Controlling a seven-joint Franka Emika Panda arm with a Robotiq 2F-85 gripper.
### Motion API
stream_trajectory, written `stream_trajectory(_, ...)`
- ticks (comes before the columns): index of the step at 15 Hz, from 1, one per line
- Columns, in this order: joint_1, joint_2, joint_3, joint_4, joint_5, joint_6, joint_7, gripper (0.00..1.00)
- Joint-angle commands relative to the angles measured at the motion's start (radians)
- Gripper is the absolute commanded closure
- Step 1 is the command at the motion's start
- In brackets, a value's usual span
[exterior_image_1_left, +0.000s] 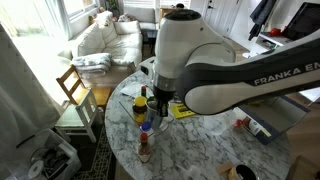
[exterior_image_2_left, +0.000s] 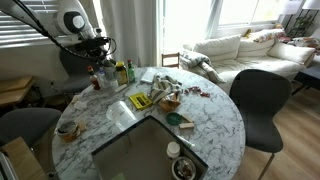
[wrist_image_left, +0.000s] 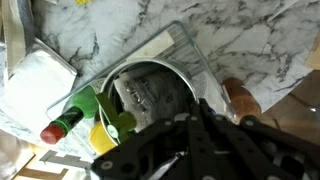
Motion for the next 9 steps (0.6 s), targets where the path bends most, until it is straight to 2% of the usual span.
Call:
stream_trajectory(1,-0.011,-0.003,0.012,0.007,0.020,-0.026,-0.032,0.99)
stream_trajectory(9,-0.011,-0.003,0.012,0.007,0.020,-0.030,-0.038,0.99)
